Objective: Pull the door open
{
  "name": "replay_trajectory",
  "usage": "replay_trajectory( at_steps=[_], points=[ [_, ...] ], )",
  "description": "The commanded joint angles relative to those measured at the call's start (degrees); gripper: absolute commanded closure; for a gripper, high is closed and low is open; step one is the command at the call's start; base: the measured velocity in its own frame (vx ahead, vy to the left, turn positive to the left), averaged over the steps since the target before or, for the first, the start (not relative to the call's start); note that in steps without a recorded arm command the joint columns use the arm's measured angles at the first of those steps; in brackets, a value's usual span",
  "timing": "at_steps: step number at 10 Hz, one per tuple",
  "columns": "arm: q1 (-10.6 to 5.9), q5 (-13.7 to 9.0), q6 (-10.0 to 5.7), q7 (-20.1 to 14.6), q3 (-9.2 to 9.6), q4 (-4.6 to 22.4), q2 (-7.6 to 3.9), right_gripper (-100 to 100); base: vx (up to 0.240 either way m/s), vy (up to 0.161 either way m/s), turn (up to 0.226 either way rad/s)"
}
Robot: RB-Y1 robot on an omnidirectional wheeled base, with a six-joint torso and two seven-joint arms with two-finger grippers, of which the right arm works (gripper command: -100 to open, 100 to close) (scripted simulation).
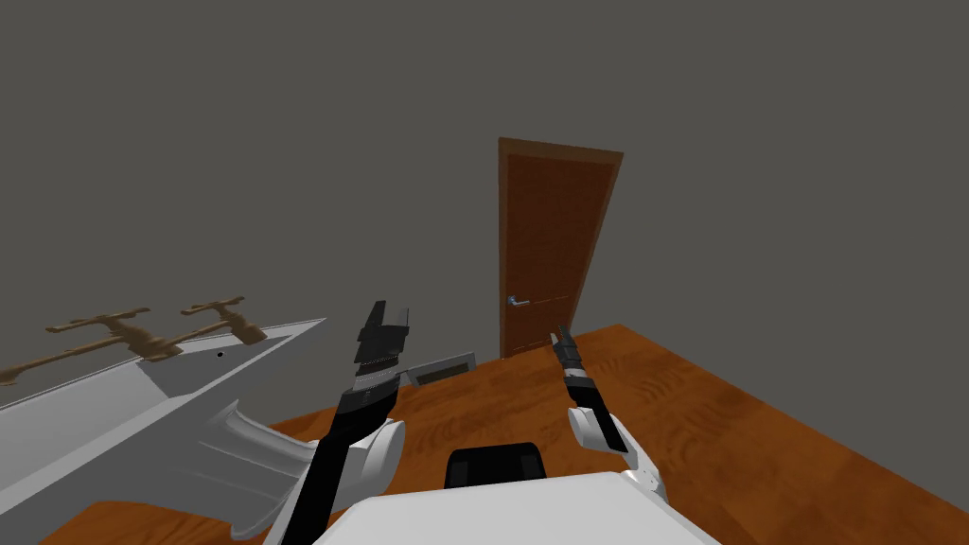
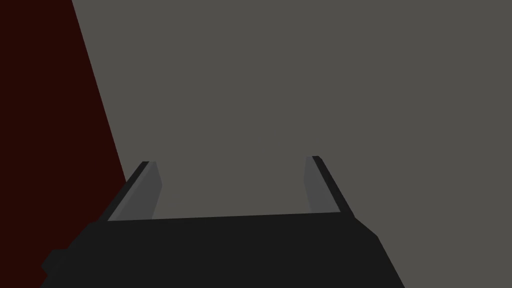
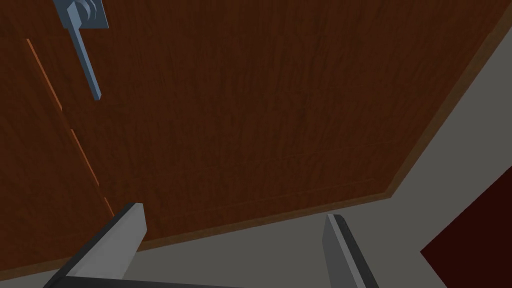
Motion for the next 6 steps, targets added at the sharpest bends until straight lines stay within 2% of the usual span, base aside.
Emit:
replay_trajectory(
  at_steps=[1, 3, 4, 6],
  points=[
    [-0.63, 0.0, -0.27, 0.0, -0.06, 1.9, -0.12, -100, 0.034, -0.032, 0.072],
    [-2.62, -0.2, -1.11, -0.1, -0.26, 6.3, -0.57, -100, 0.043, -0.053, 0.159],
    [-2.62, -0.2, -1.11, -0.1, -0.26, 6.8, -0.57, -100, 0.042, -0.057, 0.106],
    [-4.55, -0.3, -1.93, -0.3, -0.45, 10.9, -0.99, -100, 0.05, -0.056, 0.158]
  ],
)
